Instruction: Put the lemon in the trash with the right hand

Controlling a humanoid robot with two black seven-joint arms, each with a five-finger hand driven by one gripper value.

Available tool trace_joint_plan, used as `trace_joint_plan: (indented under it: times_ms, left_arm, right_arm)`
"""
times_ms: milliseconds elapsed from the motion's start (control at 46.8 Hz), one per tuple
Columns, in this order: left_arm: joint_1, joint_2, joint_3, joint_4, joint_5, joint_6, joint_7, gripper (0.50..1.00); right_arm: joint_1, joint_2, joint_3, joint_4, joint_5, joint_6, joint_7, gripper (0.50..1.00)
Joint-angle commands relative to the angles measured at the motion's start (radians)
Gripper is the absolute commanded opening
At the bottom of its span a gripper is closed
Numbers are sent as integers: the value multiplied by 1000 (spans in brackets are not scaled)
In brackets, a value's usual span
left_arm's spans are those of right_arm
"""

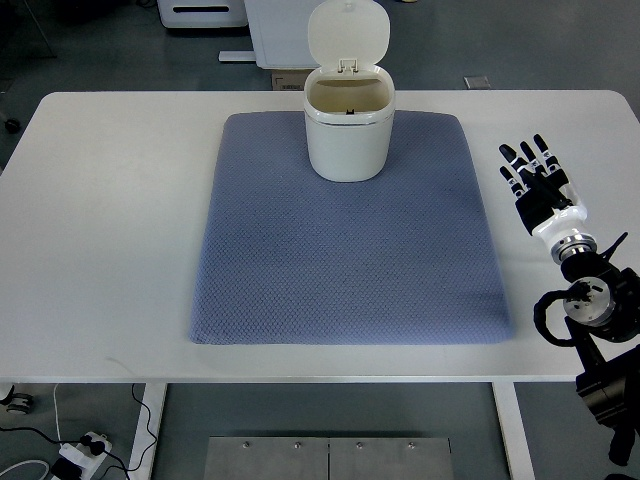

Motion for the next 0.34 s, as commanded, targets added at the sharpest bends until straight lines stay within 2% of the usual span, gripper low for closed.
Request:
trace_joint_plan:
  times_ms: [0, 235, 320]
  left_arm:
    - [0, 0, 0, -1, 1, 0, 0, 1000]
    - [0, 0, 0, 0, -1, 0, 0, 1000]
    - [0, 0, 0, -1, -1, 0, 0, 1000]
  right_arm:
    - [-2, 4, 0, -2, 0, 0, 7, 1000]
    - [-6, 7, 0, -2, -2, 0, 12, 1000]
    - [-6, 7, 0, -2, -2, 0, 31, 1000]
